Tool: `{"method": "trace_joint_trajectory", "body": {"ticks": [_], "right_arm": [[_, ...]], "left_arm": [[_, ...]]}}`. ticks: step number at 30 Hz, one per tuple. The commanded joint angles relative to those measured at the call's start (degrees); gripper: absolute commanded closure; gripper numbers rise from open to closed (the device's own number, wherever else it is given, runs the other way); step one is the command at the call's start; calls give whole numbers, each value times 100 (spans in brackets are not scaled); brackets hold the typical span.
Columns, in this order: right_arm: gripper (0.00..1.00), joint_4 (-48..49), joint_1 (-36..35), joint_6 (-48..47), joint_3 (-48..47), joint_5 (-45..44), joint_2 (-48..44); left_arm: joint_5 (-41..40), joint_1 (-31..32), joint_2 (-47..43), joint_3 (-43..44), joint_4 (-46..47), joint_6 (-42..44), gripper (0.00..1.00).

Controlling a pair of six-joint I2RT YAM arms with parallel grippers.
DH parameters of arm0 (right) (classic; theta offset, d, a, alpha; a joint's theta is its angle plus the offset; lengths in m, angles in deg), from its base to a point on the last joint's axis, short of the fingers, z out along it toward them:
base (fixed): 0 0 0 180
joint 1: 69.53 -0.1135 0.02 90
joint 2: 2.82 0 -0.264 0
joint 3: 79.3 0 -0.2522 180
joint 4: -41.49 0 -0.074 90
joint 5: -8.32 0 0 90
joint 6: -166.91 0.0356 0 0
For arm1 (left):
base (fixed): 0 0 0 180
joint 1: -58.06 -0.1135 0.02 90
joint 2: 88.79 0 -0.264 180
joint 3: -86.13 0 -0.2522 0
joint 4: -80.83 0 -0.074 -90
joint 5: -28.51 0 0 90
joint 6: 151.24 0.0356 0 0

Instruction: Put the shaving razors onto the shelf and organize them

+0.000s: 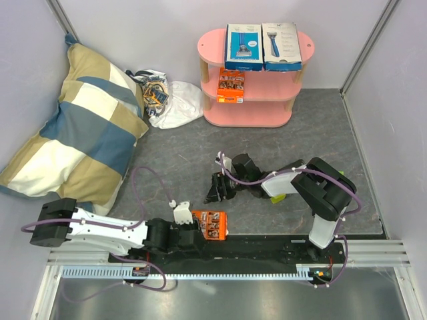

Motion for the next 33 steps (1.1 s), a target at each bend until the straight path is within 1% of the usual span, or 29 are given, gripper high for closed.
{"method": "trace_joint_trajectory", "body": {"ticks": [1,2,3,5,7,8,9,10,11,12,13,14,15,17,21,22,24,28,29,33], "right_arm": [[33,-160,-34,-62,279,-35,109],[33,-152,-34,-62,314,-26,108],[33,-151,-34,-35,350,-9,91],[34,-99,-34,0,402,35,91],[34,-72,-34,26,473,79,73],[35,-72,-34,35,499,88,64],[35,-72,-34,35,552,79,30],[35,-64,-34,44,587,79,12],[35,-64,-34,61,613,79,-6],[35,-55,-34,70,675,62,-49],[35,-37,-34,96,701,53,-67],[35,-29,-34,105,728,44,-94],[35,-20,-34,114,763,27,-129],[35,-11,-34,149,781,-35,-164],[35,24,-25,228,790,-176,-208],[35,94,-33,255,789,-167,-208],[35,112,-25,325,763,-246,-217],[34,103,1,395,693,-378,-287],[34,103,10,387,658,-439,-287],[34,77,37,422,579,-483,-235]], "left_arm": [[-669,-407,-130,-261,-506,-251,49],[-670,-686,-130,-252,-410,-93,48],[-652,-837,-121,-234,-296,300,48],[-643,-1222,-34,-208,63,645,48],[-678,-1444,37,-138,311,1102,47],[-661,-1714,89,-120,582,1295,47],[-582,-1883,177,-76,715,1654,46],[-529,-2041,221,-59,847,1823,46],[-468,-2347,265,-58,1240,2007,46],[-259,-2524,370,-58,1417,2366,45],[-161,-2665,432,-67,1628,2535,45],[-38,-2936,502,-58,1804,2693,45],[94,-3043,598,20,2032,2912,44],[218,-3289,880,134,2175,3133,44],[612,-3606,1424,573,2552,3730,43],[666,-3737,1608,670,2562,3784,42],[693,-3774,1689,838,2579,3899,42],[667,-3774,1453,812,2483,3899,40],[614,-3783,1269,725,2465,3873,36],[508,-3879,917,610,2097,3776,26]]}}
